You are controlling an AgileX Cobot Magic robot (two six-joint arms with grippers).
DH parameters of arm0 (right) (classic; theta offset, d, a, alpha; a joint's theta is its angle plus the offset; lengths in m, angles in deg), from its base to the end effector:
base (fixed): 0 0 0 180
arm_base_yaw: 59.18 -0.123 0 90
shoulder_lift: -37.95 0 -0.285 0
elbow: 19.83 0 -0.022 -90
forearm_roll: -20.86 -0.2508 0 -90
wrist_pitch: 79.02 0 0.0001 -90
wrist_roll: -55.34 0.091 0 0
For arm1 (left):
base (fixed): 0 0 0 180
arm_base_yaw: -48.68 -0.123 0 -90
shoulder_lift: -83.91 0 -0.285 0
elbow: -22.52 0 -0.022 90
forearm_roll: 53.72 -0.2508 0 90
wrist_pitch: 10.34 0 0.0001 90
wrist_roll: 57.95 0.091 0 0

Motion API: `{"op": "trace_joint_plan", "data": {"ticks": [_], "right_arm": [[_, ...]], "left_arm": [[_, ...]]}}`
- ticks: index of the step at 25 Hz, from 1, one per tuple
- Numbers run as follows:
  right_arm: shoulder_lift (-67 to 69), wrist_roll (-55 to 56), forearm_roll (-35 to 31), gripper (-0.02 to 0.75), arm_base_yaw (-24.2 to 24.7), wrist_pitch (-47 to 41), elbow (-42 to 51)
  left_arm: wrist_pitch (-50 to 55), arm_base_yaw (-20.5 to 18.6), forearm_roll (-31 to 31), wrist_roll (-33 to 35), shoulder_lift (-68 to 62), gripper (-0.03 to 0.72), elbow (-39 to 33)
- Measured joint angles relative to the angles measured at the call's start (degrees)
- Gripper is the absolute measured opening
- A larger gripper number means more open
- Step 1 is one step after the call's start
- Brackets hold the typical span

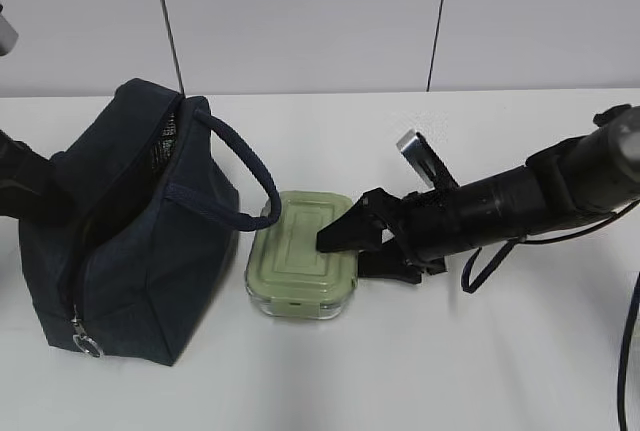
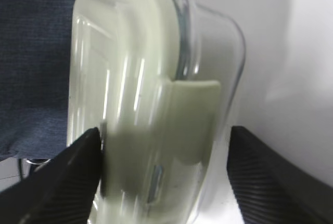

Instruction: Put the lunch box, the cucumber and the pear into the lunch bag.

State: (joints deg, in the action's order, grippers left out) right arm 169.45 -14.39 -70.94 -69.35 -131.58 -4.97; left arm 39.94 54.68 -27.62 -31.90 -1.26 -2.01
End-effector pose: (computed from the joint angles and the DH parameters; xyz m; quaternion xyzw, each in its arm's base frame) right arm 0.3599 0.1380 0.0951 -0.0388 0.8629 0.4827 0.1444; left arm 0.2484 -0.0571 0.2643 0.1573 0.9530 -0.1636 0.2009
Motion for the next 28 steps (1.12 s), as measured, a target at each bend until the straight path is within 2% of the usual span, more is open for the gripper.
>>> {"op": "trace_joint_plan", "data": {"ticks": [2, 5, 8, 14, 20, 23, 28], "right_arm": [[0.82, 0.00, -0.83, 0.551, 0.00, -1.46, 0.00], [1.20, -0.11, -1.89, 0.400, 0.00, -3.06, -0.22], [1.32, -0.11, -1.99, 0.347, 0.00, -3.79, -0.22], [0.05, -0.48, -0.82, 0.339, 1.23, -3.68, -0.11], [-8.78, 0.73, 4.87, 0.339, 6.87, -0.28, 0.23], [-13.80, 1.17, 5.43, 0.339, 6.57, -0.22, 0.00], [-19.72, 5.63, 7.24, 0.339, 2.90, -1.67, -6.69]], "left_arm": [[0.00, 0.00, 0.00, 0.00, 0.00, 0.002, 0.00], [0.00, 0.00, 0.00, 0.00, 0.00, 0.002, 0.00], [0.00, 0.00, 0.00, 0.00, 0.00, 0.002, 0.00], [0.00, 0.00, 0.00, 0.00, 0.00, 0.002, 0.00], [0.05, 0.00, -0.07, 0.00, 0.00, 0.002, 0.00], [0.00, 0.00, -0.07, 0.00, 0.00, 0.002, 0.00], [-0.05, 0.00, -0.07, 0.00, 0.00, 0.002, 0.00]]}}
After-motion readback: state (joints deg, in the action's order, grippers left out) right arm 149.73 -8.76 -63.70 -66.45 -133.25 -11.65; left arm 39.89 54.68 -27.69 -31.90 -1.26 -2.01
